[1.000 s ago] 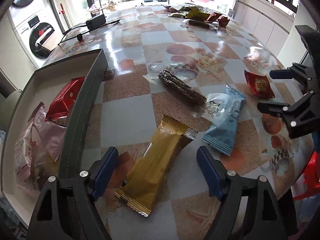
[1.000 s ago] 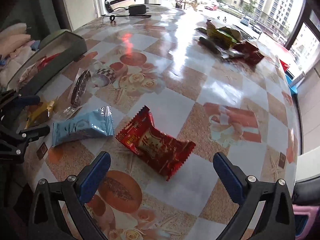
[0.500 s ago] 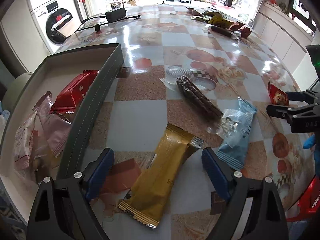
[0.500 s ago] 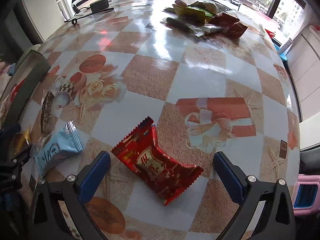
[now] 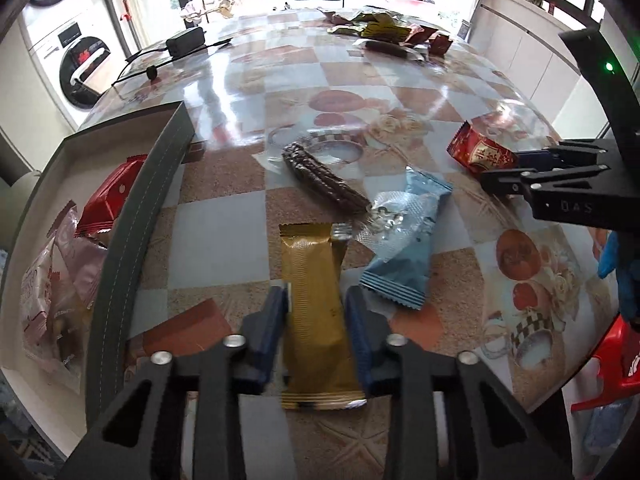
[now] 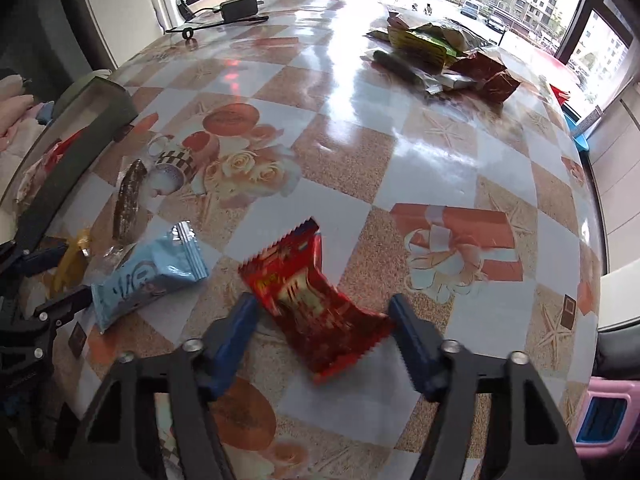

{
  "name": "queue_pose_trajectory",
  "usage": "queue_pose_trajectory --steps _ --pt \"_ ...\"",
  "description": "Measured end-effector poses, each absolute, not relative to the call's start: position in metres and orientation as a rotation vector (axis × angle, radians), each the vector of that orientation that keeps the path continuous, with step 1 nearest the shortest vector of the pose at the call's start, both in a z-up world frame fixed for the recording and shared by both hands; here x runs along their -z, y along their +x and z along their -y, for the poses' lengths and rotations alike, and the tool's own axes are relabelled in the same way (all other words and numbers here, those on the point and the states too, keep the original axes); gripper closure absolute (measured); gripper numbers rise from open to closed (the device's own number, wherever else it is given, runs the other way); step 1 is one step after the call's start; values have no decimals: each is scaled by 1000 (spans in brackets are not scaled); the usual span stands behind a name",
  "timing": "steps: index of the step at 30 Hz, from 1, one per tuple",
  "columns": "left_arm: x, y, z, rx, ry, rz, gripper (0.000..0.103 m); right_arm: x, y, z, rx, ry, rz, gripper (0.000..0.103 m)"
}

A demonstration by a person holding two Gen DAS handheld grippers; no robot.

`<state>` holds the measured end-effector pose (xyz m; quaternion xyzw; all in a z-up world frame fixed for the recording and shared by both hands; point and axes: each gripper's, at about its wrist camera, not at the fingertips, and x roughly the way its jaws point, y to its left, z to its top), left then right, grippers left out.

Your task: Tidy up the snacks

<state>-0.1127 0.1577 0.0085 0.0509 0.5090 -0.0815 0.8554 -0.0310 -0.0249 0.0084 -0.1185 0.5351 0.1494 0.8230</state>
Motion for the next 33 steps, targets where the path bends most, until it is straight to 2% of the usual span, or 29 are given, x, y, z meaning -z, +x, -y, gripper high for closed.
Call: queue_pose_trajectory --steps 2,5,7,13,14,15,16,17,19,20,22,24,25,27,28,30,31,32,33 --pt "-9 -115 -157 171 88 -1075 78 -12 -35 29 -303 -211 -1119 66" --pt "-13 -120 -164 174 40 -1074 78 -22 -44 37 -326 -122 -1097 73" --pt "-16 -122 -166 169 40 -1065 78 -25 -48 39 -344 -95 -1101 76" --pt "-20 -125 -171 155 37 -1053 78 -19 -54 33 -361 -139 -1146 75" --pt "-18 -125 -173 147 37 -1059 78 -17 -54 32 -343 -165 -1147 70" --pt "-15 -125 -174 137 35 -1066 78 -16 -54 30 -323 -189 -1145 60" --pt "-13 -124 -176 125 34 -1074 78 -16 -53 29 -304 -208 -1137 25" --pt "-11 -124 -178 113 34 -1081 78 -18 -53 30 -295 -213 -1118 6" --pt "-9 -123 -181 92 29 -1083 76 -24 -52 31 -295 -202 -1096 6" --pt "-8 -122 -182 80 31 -1085 72 -26 -49 32 -288 -193 -1096 6" --pt "-8 -119 -184 60 35 -1090 61 -29 -41 34 -251 -168 -1098 6" --pt "-7 -117 -184 39 40 -1097 41 -27 -30 37 -239 -96 -1126 6" --pt "-6 -115 -184 33 42 -1101 37 -25 -25 38 -240 -56 -1143 6" --pt "-4 -114 -184 27 39 -1104 30 -18 -15 36 -245 -1 -1180 14" --pt "-3 -113 -185 24 34 -1105 28 -13 -11 33 -246 6 -1203 25" --pt "-2 -110 -185 21 17 -1110 22 -10 -9 23 -222 -52 -1185 34" --pt "-1 -109 -186 20 5 -1109 22 -10 -10 17 -211 -89 -1175 43" --pt "-2 -109 -185 18 7 -1106 22 -10 -11 13 -207 -120 -1162 56" --pt "-2 -109 -184 22 12 -1104 22 -10 -14 9 -204 -153 -1150 62"
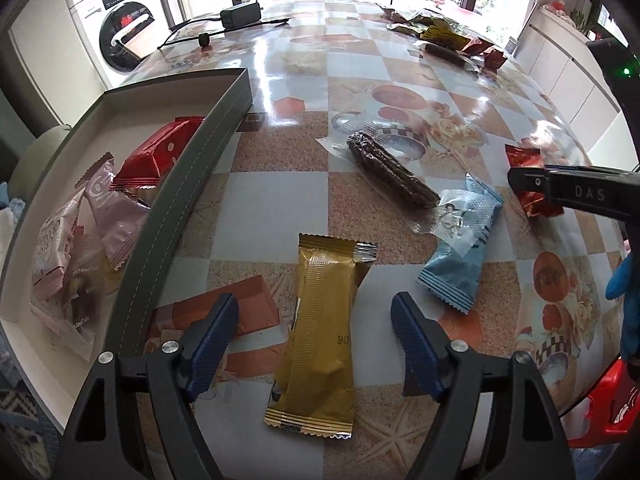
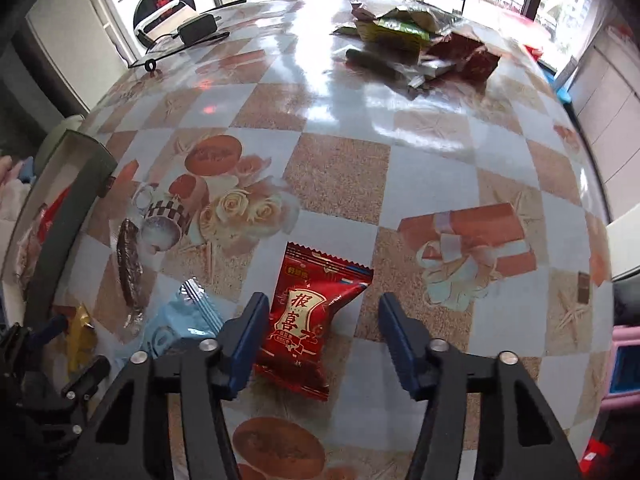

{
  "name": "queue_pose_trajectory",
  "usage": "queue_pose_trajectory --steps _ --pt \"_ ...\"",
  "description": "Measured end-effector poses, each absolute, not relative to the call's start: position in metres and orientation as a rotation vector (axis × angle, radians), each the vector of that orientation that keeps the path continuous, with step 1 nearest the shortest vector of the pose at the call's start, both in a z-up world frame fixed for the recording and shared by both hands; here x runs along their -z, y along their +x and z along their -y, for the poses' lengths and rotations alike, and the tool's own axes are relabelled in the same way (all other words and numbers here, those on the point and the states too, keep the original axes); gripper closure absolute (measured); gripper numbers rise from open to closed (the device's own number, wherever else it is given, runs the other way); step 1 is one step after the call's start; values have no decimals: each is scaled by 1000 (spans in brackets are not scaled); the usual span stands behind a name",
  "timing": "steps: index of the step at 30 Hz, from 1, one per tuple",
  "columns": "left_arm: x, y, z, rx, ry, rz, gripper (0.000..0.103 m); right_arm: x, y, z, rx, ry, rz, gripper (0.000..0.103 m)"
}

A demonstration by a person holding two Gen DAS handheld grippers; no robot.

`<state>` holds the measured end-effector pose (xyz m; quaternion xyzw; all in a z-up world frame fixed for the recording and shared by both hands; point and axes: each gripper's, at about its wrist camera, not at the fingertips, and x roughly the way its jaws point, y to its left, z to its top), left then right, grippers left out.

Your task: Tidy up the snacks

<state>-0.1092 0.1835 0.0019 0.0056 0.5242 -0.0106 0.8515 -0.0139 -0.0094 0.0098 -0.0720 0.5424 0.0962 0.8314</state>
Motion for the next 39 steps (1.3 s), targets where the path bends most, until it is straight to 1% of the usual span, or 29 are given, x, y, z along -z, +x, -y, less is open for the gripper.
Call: queue_pose_trajectory --steps 1,2,3,5,7,8,22,30,39 --pt "-2 -109 -182 28 13 -1101 24 -10 -16 9 -210 -163 -1145 68" --pt "-3 -111 -181 42 11 -1091 34 -10 -17 11 -221 -154 -1146 69" --pt "-5 -113 -179 51 19 -1081 54 -11 -19 14 -228 -136 -1148 69" --pt "-8 -115 -178 72 19 -1077 78 -12 -23 25 -251 -62 -1154 69" --pt "-10 -115 -180 96 -23 -1080 79 -15 -25 35 -276 7 -1158 70" --pt "-10 -116 -181 102 -43 -1080 79 -17 -27 39 -290 32 -1159 79" --pt "-48 -131 -195 122 -77 -988 79 -44 -34 27 -376 88 -1126 80" --pt "-71 -133 -222 93 -105 -929 79 -66 -36 -28 -491 50 -1104 79" --pt "-79 -129 -277 0 -135 -904 79 -78 -37 -109 -603 -52 -1101 79"
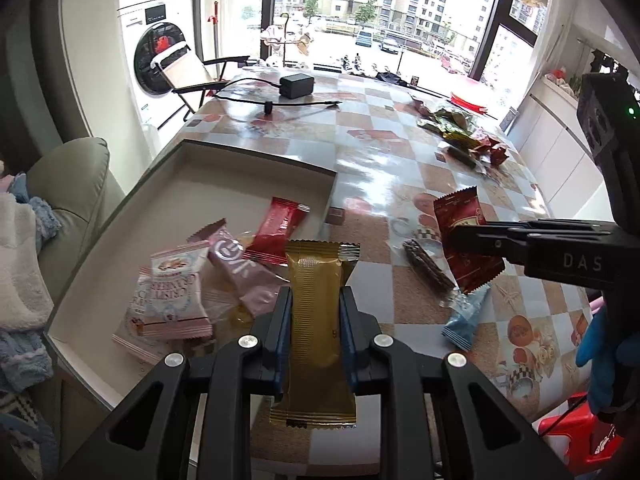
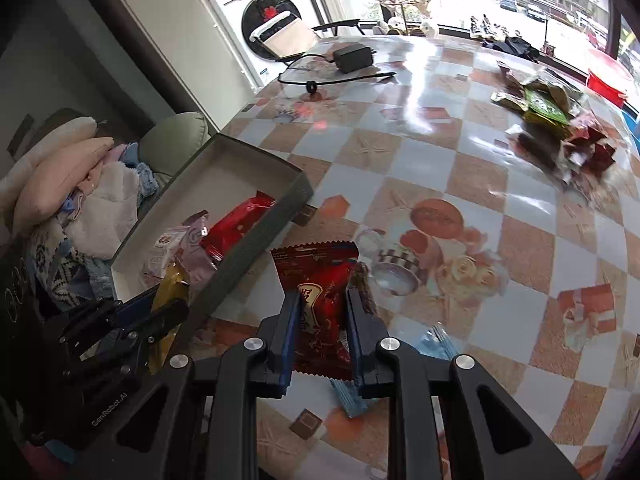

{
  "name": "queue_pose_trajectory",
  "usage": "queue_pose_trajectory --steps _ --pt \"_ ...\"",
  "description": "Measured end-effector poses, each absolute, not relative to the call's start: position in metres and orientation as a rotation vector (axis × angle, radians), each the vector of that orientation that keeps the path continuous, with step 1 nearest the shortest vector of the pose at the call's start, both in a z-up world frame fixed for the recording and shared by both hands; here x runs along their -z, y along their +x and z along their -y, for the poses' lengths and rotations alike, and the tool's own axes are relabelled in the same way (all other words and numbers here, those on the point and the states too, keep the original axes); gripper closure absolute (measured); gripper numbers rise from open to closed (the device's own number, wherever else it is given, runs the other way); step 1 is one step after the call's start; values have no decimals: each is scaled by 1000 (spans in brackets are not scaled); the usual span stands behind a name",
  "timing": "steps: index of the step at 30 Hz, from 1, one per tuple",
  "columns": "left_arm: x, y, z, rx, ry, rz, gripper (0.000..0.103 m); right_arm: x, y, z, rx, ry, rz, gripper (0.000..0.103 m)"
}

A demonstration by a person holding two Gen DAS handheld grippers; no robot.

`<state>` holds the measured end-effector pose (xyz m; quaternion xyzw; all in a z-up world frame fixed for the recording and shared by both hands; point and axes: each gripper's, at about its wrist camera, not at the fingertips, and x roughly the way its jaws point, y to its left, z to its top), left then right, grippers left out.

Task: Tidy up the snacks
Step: 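Carry both snacks into the box tray and open both tools to release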

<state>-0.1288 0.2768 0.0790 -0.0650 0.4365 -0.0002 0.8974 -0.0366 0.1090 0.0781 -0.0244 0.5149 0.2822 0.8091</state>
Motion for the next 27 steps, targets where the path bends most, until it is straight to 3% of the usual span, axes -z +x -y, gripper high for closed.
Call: queue_pose_trajectory --steps 22,25,27 --pt "-46 -106 -374 -164 -221 -925 79 -65 -9 -267 -730 -132 -1110 79" --pt "-46 -103 -376 -168 -215 -923 77 -58 -3 -274 -718 -140 -1126 79" --pt "-45 -101 -375 -172 -206 -931 69 -52 0 -274 -719 -135 -1157 79"
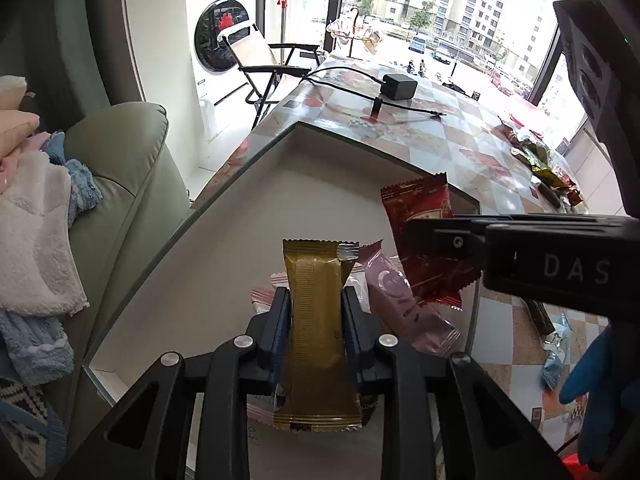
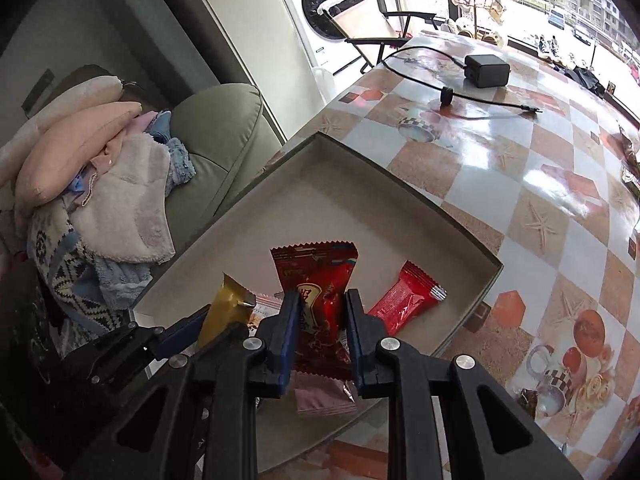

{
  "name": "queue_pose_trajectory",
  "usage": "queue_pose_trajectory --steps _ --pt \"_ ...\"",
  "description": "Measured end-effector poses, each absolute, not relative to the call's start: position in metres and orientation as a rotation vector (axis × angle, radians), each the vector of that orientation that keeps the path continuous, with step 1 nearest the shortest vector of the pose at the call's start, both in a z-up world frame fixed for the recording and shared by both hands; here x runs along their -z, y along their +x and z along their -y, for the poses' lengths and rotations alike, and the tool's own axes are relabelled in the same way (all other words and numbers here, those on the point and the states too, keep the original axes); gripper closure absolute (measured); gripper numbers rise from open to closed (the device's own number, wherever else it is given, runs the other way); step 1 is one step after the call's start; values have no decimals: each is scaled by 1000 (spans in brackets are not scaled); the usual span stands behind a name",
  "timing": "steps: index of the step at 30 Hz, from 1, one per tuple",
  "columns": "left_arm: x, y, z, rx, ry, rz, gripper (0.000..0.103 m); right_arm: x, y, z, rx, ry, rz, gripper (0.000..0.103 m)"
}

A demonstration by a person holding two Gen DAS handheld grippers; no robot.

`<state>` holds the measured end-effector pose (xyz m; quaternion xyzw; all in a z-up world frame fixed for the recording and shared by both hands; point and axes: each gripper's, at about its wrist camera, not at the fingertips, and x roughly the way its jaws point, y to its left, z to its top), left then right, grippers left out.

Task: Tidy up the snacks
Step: 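Carry both snacks into the box tray and open both tools to release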

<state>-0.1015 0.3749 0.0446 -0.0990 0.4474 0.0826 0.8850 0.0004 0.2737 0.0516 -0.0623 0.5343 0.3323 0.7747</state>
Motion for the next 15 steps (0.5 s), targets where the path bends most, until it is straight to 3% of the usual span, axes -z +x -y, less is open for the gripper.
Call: queue_pose_trajectory --steps 1,2,3,4,5,15 --pt "-44 -101 -375 -176 -201 -932 64 -49 2 -272 -713 -131 -1167 77" --pt "-44 -101 -375 -180 -199 -930 49 -47 3 -270 -709 -127 -1174 65" --pt "-44 -101 -375 -184 -200 -928 33 -46 4 -268 -705 -120 -1178 51" --pt "-44 -102 -376 -188 -202 -923 29 -46 5 -264 -694 -113 -1171 20" --pt "-45 -103 -376 -190 -204 -917 26 -48 4 -259 -680 -111 -1151 12" --pt "-54 -112 -363 -176 -184 -901 24 -35 4 -175 -473 -298 -1126 12"
